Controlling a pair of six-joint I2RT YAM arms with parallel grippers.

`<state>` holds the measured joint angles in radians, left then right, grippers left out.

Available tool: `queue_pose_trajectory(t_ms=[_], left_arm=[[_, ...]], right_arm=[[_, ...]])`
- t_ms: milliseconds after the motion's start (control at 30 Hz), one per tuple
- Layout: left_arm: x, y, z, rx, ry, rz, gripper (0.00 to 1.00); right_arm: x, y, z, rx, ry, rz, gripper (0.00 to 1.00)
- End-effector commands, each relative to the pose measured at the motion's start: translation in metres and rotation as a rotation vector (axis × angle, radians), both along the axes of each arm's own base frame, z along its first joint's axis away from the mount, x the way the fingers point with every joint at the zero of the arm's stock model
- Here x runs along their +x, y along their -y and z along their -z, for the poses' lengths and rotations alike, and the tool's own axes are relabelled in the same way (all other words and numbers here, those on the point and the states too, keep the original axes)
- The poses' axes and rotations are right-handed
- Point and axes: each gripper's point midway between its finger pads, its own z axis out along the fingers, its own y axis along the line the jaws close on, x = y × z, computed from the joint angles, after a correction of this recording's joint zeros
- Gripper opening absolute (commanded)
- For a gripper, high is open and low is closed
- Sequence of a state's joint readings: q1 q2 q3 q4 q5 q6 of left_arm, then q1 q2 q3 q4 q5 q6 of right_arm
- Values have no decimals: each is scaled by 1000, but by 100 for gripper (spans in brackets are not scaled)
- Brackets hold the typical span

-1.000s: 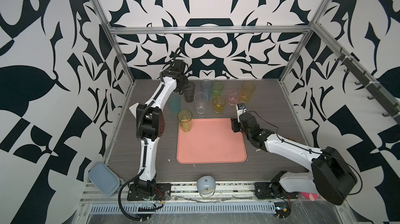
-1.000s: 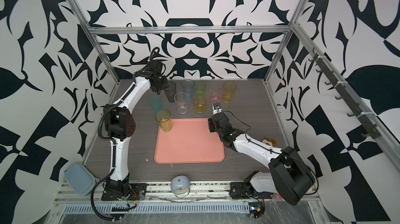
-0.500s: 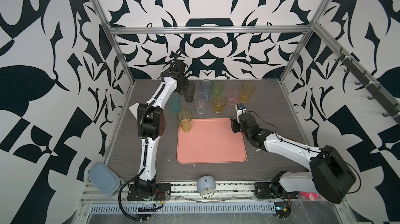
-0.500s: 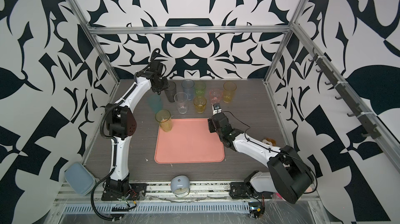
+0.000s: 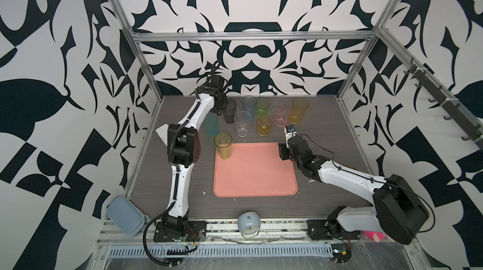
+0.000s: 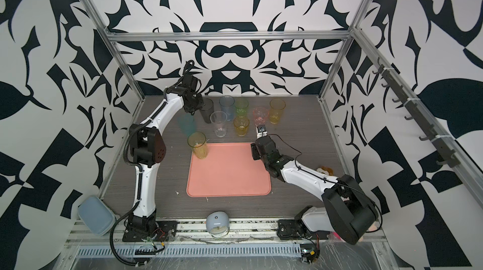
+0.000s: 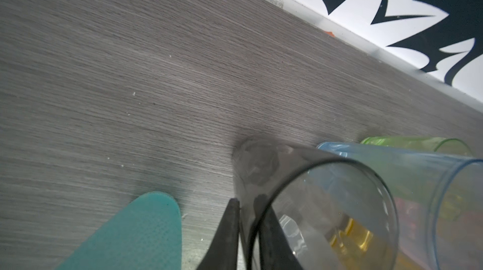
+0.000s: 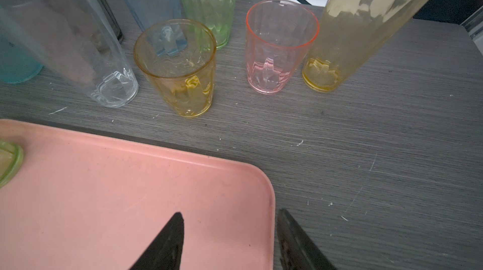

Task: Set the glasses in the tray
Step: 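Lower the left gripper around the dark grey glass and close it, then lift the dark grey glass with the left gripper off the table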

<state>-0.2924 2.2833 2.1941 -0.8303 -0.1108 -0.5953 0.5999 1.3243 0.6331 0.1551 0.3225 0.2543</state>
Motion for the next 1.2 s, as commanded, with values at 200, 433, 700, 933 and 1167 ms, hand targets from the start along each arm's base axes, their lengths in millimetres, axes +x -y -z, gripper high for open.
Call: queue_pose_trajectory(t_ms=[200,433,700,933,1167], left_arm=[[1,-5,-7,-7,2,-1,8],[-1,-9,-23,-7,27,-3,3],[-4,-14,-45,-13,59,-1,0],[-11,-17,-79,-24,107,0,0],[-21,-19,-112,-34,156,4,0]], right_arm=[[10,-6,-18,20,48,3,60],[12,-8,-16,20,40,-1,60],[11,-8,-15,20,39,-1,60],[11,-8,-16,21,39,0,60],[12,-8,-15,19,38,1,60]])
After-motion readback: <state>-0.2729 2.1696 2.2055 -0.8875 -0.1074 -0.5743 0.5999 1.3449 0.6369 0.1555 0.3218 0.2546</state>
